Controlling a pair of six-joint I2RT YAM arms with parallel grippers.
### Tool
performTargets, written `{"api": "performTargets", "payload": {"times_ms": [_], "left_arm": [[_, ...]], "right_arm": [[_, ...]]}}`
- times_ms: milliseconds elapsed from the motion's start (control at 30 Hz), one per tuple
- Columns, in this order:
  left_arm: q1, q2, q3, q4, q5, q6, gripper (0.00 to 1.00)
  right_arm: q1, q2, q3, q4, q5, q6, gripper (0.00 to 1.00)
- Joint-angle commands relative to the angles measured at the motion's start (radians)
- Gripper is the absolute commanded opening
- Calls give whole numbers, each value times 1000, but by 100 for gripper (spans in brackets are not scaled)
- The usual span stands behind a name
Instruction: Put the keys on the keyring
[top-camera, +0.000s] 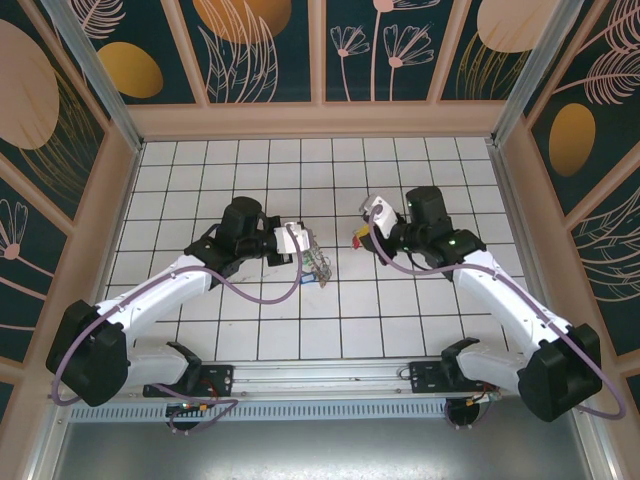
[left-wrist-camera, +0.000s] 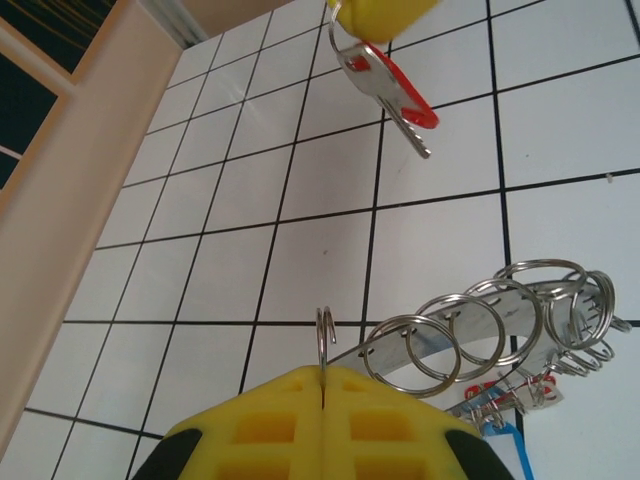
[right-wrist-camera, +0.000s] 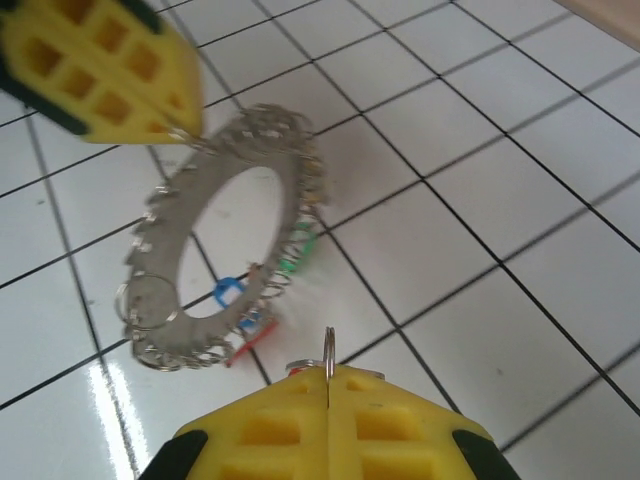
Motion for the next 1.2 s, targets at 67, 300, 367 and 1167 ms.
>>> {"api": "performTargets", "payload": {"times_ms": [67, 300, 367, 1167], "left_arm": [[0, -38, -10, 111, 78, -49, 0], [1, -36, -13, 116, 108, -68, 0], [1, -32, -14, 124, 113, -81, 0], [1, -19, -38, 175, 37, -136, 0]], "right_arm": [[95, 30, 53, -1, -54, -42, 0], [166, 114, 101, 44, -26, 89, 0], [190, 122, 95, 83, -8, 105, 0], [225, 178, 123, 186, 72, 202, 0]]}}
